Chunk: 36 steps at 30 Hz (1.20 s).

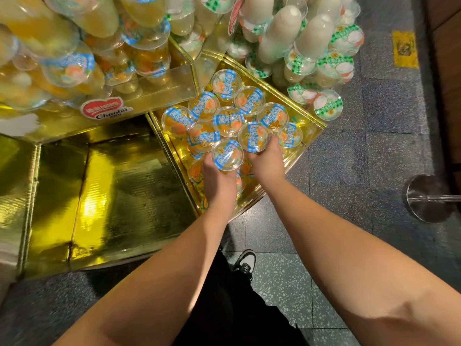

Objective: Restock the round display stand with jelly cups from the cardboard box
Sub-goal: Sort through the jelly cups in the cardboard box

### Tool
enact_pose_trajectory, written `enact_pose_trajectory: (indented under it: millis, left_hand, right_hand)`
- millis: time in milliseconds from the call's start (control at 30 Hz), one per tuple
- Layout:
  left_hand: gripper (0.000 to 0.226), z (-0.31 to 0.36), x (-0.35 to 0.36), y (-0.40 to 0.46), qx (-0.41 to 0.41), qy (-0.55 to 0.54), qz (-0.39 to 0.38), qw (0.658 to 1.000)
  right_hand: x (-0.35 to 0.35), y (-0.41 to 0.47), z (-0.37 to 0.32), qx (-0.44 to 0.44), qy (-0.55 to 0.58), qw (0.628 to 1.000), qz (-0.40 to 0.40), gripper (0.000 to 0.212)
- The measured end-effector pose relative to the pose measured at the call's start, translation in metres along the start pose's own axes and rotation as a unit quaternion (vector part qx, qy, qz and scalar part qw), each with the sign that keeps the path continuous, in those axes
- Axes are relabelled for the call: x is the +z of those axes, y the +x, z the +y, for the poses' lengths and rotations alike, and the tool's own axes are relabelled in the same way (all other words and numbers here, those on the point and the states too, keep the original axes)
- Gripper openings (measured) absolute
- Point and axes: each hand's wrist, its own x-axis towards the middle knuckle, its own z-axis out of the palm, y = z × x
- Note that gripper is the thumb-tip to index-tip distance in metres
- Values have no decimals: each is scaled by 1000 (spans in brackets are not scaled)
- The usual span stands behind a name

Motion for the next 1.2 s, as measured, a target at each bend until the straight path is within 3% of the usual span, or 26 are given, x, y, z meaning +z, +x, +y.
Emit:
enact_pose_trajectory:
  millis: [133,267,367,533,733,833,933,1000,1200]
  left_hand:
    - [57,1,-7,-3,18,32,-32,999]
    - [58,6,-20,-12,39,47,-42,997]
    - [54,5,-37,-26,37,35,-70,996]
    - [47,7,-88,-57,16,-37,-60,997]
    - [33,25,-189,-63,76,-17,22,997]
    - [34,39,-246,-68,37,-7,41,998]
    - [42,41,-310,-75,18,7,22,1000]
    - [41,38,-355,-84,14,20,48,999]
    - [26,-23,-500,-106,-9,102,142,985]
  right_hand:
    - [-7,1,-6,33,-54,997,-46,65]
    - [-20,-3,-9,63,-84,991,-80,84]
    - [-36,-12,-12,66,-99,990,-78,78]
    - [-70,-42,-25,8,-141,987,-74,58]
    - [-88,-83,-83,-117,-168,976,-78,43]
    - [-73,-114,-131,-176,-182,962,-103,41]
    - [-36,-151,-179,-253,-182,938,-151,34]
    - [-3,-181,-209,-302,-201,913,-187,32]
    - [122,-298,-268,-452,-267,801,-287,38]
